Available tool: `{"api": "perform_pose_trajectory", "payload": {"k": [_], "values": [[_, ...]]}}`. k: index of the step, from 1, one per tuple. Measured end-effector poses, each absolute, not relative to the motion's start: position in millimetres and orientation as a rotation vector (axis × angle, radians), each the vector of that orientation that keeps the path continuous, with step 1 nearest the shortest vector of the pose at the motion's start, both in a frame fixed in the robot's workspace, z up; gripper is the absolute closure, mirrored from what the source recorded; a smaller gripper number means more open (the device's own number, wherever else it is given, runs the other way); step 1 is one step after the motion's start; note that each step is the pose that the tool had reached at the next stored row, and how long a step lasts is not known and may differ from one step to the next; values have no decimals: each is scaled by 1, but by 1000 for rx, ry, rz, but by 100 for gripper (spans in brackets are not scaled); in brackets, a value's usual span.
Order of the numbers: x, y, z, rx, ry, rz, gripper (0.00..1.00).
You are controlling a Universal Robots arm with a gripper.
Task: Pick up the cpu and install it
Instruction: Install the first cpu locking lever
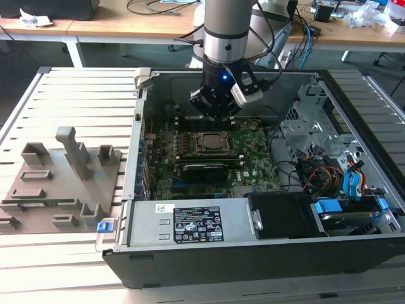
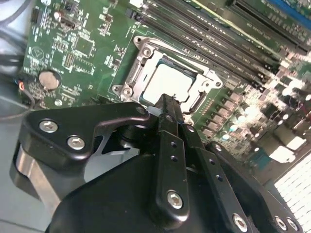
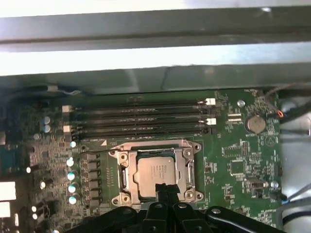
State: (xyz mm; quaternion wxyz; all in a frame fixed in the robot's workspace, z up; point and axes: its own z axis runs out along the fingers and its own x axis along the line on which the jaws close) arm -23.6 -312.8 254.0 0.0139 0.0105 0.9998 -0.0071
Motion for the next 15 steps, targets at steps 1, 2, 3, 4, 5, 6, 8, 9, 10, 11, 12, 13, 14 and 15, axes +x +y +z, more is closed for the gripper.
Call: {"api": "perform_pose_trajectory", "payload": {"k": [1, 2, 3, 4, 5, 6, 8, 9, 10, 11, 12, 13, 14, 15], "values": [[-24, -313, 254, -5, 3114, -22, 89], [-24, -313, 254, -20, 3114, -22, 89], [-24, -313, 254, -20, 3113, -22, 89], [-25, -313, 254, -20, 3113, -22, 89], [-29, -313, 254, -20, 3113, -22, 89], [-34, -313, 254, -20, 3113, -22, 89], [-37, -313, 261, -21, 3112, -21, 89], [-38, -313, 263, -20, 3112, -21, 89], [-42, -313, 263, -20, 3112, -21, 89], [-47, -313, 263, -21, 3111, -21, 89], [-57, -313, 263, -21, 3110, -21, 89], [-66, -312, 263, -20, 3109, -21, 89], [-78, -311, 263, -20, 3109, -21, 89], [-85, -310, 263, -20, 3108, -21, 89]]}}
